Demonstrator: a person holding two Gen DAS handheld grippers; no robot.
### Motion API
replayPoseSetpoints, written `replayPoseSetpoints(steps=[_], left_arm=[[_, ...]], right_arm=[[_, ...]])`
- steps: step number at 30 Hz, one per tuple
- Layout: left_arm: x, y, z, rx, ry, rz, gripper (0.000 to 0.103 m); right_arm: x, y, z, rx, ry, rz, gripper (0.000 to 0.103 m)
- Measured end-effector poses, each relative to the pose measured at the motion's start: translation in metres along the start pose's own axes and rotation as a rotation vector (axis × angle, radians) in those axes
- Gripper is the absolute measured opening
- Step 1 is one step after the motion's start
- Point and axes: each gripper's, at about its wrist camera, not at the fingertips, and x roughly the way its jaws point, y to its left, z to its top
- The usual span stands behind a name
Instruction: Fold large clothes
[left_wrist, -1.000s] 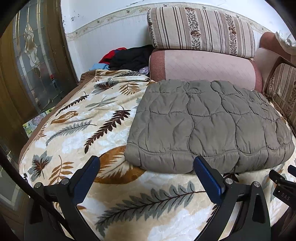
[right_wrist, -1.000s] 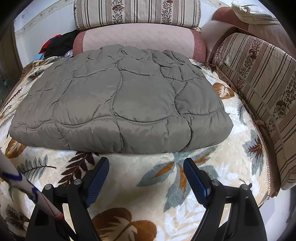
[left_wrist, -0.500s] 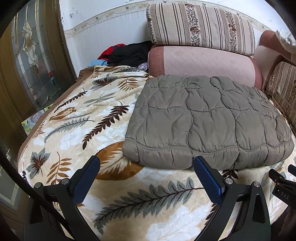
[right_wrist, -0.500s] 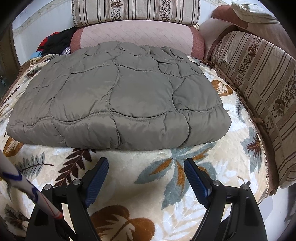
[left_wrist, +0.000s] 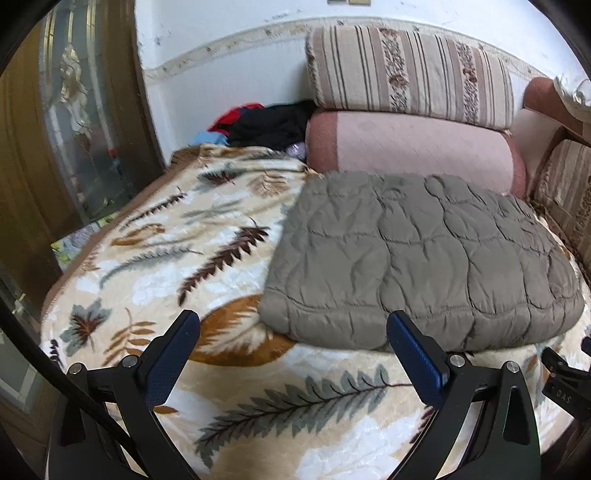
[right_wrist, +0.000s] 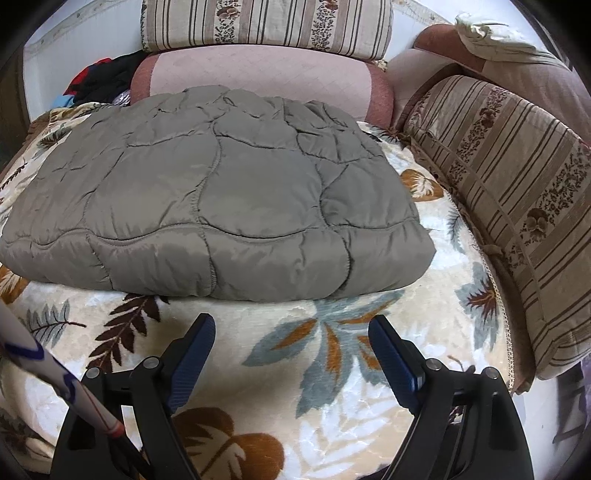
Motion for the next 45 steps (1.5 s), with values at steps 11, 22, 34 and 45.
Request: replayPoseSetpoints(steps=[11, 22, 34, 45], left_arm=[[-0.027, 0.025, 0.016, -0.075, -0.128, 0.069, 0.101], [-0.018, 0.01, 0.01, -0.044, -0.03, -0.029, 0.101], [0.001, -0.016, -0.01, -0.041, 0.115, -0.197, 0.101], [0.008, -0.033, -0.021, -0.005, 0.174, -0.242, 0.101]], right_arm=[[-0.008, -0.006, 0.0, 0.015, -0.017, 0.015, 0.089], [-0.016, -0.003, -0.001, 0.007, -0.034, 0.027, 0.089], [-0.011, 0.001, -0.004, -0.004, -0.019, 0.046, 0.089], [-0.011, 0.015, -0.008, -0.05, -0.03, 0.074, 0.09]])
